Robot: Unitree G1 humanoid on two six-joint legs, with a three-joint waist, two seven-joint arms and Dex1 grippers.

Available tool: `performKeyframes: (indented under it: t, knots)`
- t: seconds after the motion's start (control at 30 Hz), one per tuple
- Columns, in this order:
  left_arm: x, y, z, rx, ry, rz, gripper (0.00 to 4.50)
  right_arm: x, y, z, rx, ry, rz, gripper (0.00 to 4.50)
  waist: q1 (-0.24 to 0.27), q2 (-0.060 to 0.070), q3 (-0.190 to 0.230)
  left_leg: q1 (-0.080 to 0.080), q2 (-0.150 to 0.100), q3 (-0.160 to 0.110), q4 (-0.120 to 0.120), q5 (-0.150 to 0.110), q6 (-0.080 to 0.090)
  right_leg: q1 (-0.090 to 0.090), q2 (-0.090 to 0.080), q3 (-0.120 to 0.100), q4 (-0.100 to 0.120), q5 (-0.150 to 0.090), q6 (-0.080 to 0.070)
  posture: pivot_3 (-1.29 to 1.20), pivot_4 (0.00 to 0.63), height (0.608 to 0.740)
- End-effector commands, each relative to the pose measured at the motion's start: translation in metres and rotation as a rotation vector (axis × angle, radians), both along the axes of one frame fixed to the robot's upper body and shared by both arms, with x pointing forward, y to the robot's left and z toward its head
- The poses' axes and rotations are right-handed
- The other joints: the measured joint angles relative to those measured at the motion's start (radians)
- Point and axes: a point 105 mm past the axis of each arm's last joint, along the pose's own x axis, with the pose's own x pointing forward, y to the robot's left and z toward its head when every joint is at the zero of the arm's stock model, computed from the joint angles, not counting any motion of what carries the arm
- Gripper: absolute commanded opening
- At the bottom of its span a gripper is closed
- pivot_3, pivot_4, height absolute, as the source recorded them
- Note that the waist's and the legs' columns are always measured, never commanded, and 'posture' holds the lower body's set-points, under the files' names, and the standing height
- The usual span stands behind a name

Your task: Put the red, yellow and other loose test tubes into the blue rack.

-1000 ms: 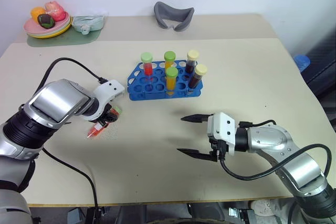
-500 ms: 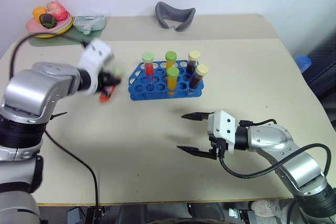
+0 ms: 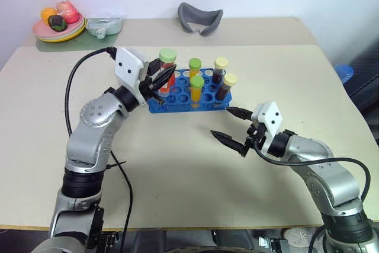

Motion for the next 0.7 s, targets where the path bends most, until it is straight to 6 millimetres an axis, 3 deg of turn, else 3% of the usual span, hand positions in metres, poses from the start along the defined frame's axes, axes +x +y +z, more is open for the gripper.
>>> performKeyframes:
  t: [0.03,0.4,0.7]
  knots:
    - [0.0,0.005,0.007,-0.031,-0.099,0.038,0.77,-0.002,-0.005,0.013,0.016,-0.051,-0.019,4.31,0.001,0.0,0.0,0.0,0.0,0.0,0.0,0.0,0.0,0.0,0.0,0.0,0.0,0.0,0.0,0.0,0.15,0.74]
    - [0.008,-0.013,-0.026,-0.071,-0.072,-0.01,0.77,0.002,-0.008,0.016,0.014,-0.058,-0.039,4.31,0.003,0.0,0.0,0.0,0.0,0.0,0.0,0.0,0.0,0.001,0.0,0.0,-0.001,0.0,0.0,0.0,0.15,0.74]
    - [0.009,-0.017,-0.039,-0.056,-0.064,-0.021,0.77,0.0,-0.008,0.016,0.019,-0.057,-0.04,4.31,0.003,0.0,0.0,0.0,0.0,0.0,0.0,0.0,0.0,0.001,0.0,0.0,-0.001,0.0,0.0,0.0,0.15,0.74]
